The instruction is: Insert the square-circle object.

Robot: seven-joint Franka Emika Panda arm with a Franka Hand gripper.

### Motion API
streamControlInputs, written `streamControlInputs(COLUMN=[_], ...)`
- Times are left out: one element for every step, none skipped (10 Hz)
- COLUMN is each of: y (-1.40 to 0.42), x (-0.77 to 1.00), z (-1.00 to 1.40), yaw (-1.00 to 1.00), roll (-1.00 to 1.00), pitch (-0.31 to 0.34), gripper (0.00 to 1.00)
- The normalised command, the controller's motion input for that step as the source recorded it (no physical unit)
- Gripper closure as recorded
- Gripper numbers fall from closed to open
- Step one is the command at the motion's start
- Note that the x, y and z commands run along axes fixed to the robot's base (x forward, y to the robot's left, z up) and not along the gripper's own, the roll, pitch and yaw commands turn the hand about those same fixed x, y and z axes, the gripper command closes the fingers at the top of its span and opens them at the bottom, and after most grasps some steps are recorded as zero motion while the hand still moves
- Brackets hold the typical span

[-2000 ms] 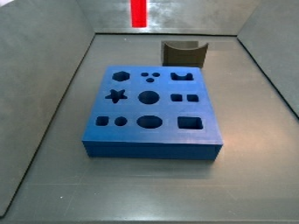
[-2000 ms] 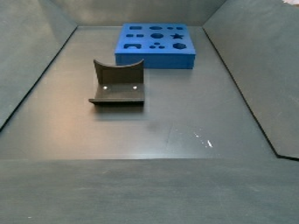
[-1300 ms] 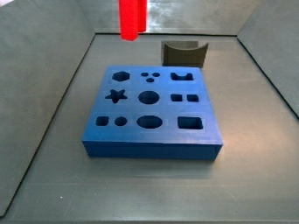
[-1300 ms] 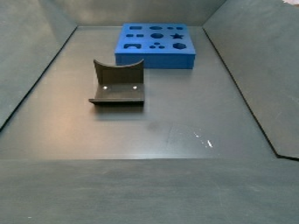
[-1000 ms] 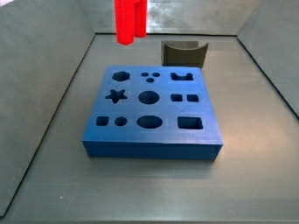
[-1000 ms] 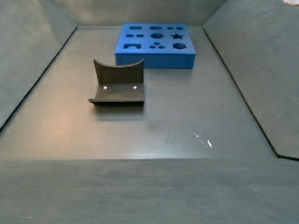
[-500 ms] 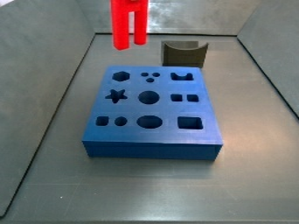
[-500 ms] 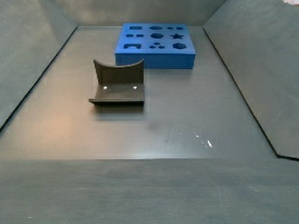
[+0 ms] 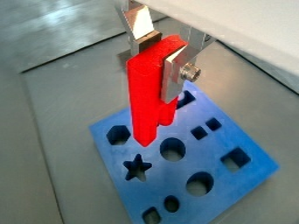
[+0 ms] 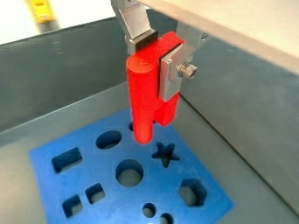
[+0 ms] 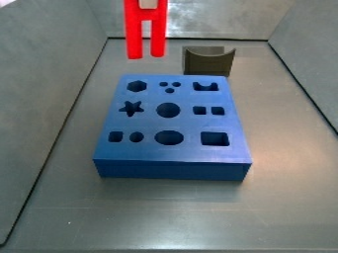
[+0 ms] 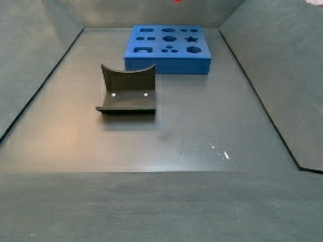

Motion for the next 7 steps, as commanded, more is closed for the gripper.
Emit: streamControlInputs(y=[0.00, 0.00, 0.00, -0.22, -0.72, -0.43, -0.19], x=[0.00, 0.00, -0.02, 0.00, -0.07, -0.20, -0.27], z=[-0.12, -0.11, -0.18, -0.37, -0.53, -0.65, -0.63], yaw=[-1.00, -1.00, -1.00, -0.94, -0.39, 0.00, 0.00], roll=[0.05, 0.07, 0.08, 0.08, 0.15, 0.05, 0.00], pitch=[0.000, 0.000, 0.000, 0.000, -0.153, -0.283, -0.321], gripper=[1.00, 1.00, 1.00, 1.00, 1.00, 1.00, 1.00])
